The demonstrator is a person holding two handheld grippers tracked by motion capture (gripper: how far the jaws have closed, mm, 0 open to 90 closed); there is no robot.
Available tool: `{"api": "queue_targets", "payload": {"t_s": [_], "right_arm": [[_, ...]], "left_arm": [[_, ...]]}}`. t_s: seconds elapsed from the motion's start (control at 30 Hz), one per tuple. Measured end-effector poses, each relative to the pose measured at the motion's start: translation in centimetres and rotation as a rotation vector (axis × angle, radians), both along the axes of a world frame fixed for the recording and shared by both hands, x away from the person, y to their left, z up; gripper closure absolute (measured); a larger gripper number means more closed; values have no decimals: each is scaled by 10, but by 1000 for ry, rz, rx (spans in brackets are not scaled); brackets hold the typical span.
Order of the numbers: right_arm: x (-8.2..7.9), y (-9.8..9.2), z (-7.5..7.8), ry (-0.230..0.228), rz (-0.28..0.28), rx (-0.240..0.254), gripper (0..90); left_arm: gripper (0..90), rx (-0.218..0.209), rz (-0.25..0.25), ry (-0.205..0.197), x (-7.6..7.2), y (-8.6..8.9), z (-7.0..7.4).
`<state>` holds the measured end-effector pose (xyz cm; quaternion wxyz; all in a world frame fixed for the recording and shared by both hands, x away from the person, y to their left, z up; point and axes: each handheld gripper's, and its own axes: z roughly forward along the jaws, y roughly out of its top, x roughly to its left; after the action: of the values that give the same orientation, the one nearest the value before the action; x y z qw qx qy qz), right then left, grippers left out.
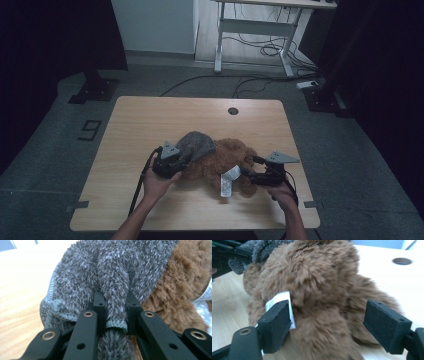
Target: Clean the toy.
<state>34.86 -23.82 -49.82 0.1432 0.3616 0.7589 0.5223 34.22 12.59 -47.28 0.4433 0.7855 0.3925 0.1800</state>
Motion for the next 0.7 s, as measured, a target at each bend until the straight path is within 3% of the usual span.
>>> {"api": "queue_targets", "payload": {"t_s": [0.03, 0.1, 0.17, 0.23, 0.37, 0.43, 0.5, 0.57, 0.6, 0.7], "right_arm": [[1, 12, -3, 7, 18, -33, 202], [3, 22, -8, 18, 39, -51, 216], [3, 30, -14, 25, 88, -60, 306], [2, 33, -16, 23, 93, -67, 332], [4, 42, -27, 30, 79, -117, 469], [4, 44, -29, 20, 74, -127, 491], [4, 46, -32, 9, 67, -154, 533], [4, 47, -33, 7, 68, -160, 547], [4, 47, -34, 5, 71, -163, 548], [4, 46, -34, -5, 72, -165, 553]], "left_arm": [[760, -6, -9, -3, -6, 2, -3], [760, -5, -11, -3, -13, 6, -6], [761, -15, -12, 2, -15, 9, -9], [761, -22, -11, 6, -16, 11, -10], [760, -31, -20, 22, -14, 14, -9], [759, -30, -14, 30, -11, 14, -1], [760, -49, -17, 12, -7, 6, 18], [759, -55, -26, 4, -6, 2, 23], [759, -55, -63, -19, -3, -16, 38], [757, -47, -119, -35, 1, -50, 50]]}}
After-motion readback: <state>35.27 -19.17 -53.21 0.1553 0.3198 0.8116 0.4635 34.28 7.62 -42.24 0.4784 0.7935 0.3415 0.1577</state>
